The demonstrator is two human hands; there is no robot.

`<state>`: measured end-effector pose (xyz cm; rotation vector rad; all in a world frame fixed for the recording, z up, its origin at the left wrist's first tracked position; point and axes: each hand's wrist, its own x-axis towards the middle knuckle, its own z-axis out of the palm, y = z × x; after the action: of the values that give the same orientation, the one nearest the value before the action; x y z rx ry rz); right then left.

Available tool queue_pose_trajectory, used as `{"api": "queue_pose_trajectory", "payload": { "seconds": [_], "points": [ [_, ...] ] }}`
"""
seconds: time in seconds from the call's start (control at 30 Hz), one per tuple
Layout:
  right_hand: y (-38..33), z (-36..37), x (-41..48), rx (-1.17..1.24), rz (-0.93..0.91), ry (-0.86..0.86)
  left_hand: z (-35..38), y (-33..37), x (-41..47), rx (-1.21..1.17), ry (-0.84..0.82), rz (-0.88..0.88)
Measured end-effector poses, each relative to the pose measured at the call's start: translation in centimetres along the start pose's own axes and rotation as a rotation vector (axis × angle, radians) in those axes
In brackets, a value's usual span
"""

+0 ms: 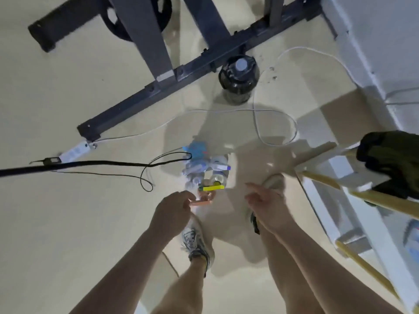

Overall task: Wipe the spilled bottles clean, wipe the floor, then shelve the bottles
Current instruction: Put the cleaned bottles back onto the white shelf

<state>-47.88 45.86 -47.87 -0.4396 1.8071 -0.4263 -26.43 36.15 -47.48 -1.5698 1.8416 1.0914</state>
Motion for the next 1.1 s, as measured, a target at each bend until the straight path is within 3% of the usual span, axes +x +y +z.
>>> {"api": "queue_pose_trajectory", "payload": {
  "seconds": [0.1,0.2,0.27,0.37,0.47,0.6,0.73,0.8,0.93,1.1],
  "points": [
    [1.0,5.4,1.2,-0.224,-0.012,-0.143,4.2,-7.3,-0.8,-0.030,-0.015,-0.117],
    [4.0,10.6,5.1,-0.628,-0.158,-0.146,8.7,-10.7,1.0,-0.057,-0.037,-0.106],
    [5.2,13.3,8.0,-0.856,-0.235,-0.095,11.6,-11.7,3.5,-0.404,-0.021,-0.283],
    [6.2,16.3,12.4,-0.966,-0.196,-0.064,15.1,-11.3,7.9,-1.164,-0.125,-0.605],
    [7.2,18.3,16.0,-0.979,-0.185,-0.087,17.4,-9.3,11.3,-1.558,-0.184,-0.656],
    [9.0,19.1,17.1,-0.854,-0.135,0.049,19.4,-8.7,13.7,-1.709,-0.023,-0.742],
    [10.2,18.5,14.1,-0.595,-0.051,0.127,18.5,-10.1,11.7,-1.466,0.097,-0.648],
    [9.7,18.1,11.7,-0.444,-0.006,0.165,17.1,-10.8,10.2,-1.396,0.059,-0.628],
    [8.3,18.4,8.2,-0.007,0.186,0.206,16.2,-11.1,9.1,-1.405,-0.225,-0.749],
    [8.3,19.7,6.6,0.538,0.291,0.263,18.5,-9.9,14.4,-1.621,-0.164,-0.745]
  ]
}}
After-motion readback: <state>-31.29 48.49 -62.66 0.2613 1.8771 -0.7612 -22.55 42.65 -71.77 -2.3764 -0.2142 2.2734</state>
